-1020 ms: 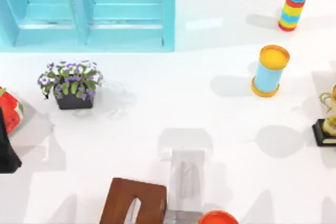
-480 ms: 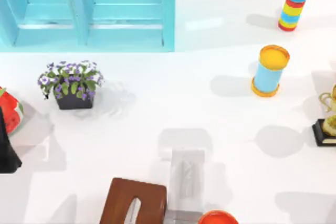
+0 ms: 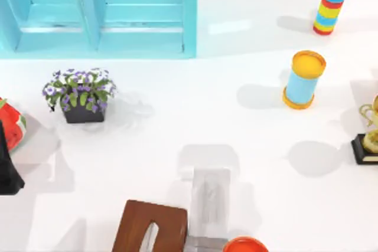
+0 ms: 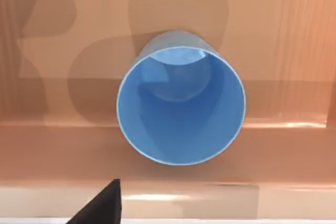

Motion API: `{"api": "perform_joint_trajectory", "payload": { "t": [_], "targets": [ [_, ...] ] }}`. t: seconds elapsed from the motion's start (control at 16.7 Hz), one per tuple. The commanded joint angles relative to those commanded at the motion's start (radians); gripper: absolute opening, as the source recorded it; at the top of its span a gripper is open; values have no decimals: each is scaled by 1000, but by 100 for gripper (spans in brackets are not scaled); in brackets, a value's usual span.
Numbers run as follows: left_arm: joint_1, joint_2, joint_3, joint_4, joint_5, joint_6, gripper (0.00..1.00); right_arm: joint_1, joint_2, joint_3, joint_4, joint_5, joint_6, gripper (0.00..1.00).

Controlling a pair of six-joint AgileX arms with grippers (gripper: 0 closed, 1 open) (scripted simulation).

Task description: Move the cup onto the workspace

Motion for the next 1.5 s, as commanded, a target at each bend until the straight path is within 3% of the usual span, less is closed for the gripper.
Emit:
{"api": "perform_joint_trajectory", "payload": {
  "t": [0.42,1.02,1.38,1.5],
  "targets": [
    [0,0,0,0,0,0,100,-3,13,-4,5,0,-5,100],
    [0,0,0,0,0,0,100,3,113,-265,367,-3,4,100],
    [0,0,0,0,0,0,100,-1,122,-292,400,-1,1,100],
    [0,0,0,0,0,0,100,-1,122,-292,400,-1,1,85]
  ]
}}
